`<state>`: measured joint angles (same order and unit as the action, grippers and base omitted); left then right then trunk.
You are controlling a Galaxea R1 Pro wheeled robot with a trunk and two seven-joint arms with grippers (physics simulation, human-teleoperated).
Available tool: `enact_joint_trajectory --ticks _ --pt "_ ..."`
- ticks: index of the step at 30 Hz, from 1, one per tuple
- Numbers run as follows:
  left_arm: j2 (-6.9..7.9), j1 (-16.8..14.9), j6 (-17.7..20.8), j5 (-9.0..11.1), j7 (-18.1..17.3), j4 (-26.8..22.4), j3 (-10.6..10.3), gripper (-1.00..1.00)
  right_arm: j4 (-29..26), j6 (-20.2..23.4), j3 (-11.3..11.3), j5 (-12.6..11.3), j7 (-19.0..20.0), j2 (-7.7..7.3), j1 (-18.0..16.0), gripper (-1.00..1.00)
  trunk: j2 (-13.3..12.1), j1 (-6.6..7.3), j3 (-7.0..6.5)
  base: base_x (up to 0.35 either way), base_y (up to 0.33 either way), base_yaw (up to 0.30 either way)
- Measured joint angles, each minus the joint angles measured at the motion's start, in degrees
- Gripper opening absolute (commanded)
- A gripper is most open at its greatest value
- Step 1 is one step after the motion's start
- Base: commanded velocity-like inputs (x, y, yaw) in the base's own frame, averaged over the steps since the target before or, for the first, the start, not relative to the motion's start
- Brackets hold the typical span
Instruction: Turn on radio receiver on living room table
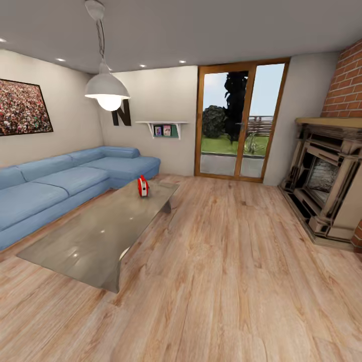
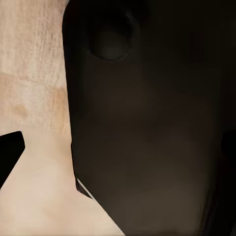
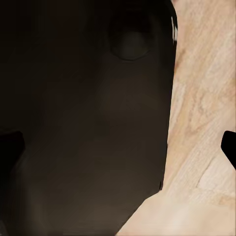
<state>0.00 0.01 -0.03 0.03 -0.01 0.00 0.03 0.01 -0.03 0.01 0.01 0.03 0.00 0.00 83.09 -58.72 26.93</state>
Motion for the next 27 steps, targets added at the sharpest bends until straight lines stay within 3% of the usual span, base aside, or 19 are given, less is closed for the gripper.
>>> enact_joint_trajectory --ticks 27 --pt "0.27 0.08 -0.5 0.02 -0.17 -2.37 0.08 1.0 0.08 -0.23 0.16 0.3 -0.13 0.09 -0.09 1.0 -0.01 -0.01 -0.01 0.0 0.0 0.0"
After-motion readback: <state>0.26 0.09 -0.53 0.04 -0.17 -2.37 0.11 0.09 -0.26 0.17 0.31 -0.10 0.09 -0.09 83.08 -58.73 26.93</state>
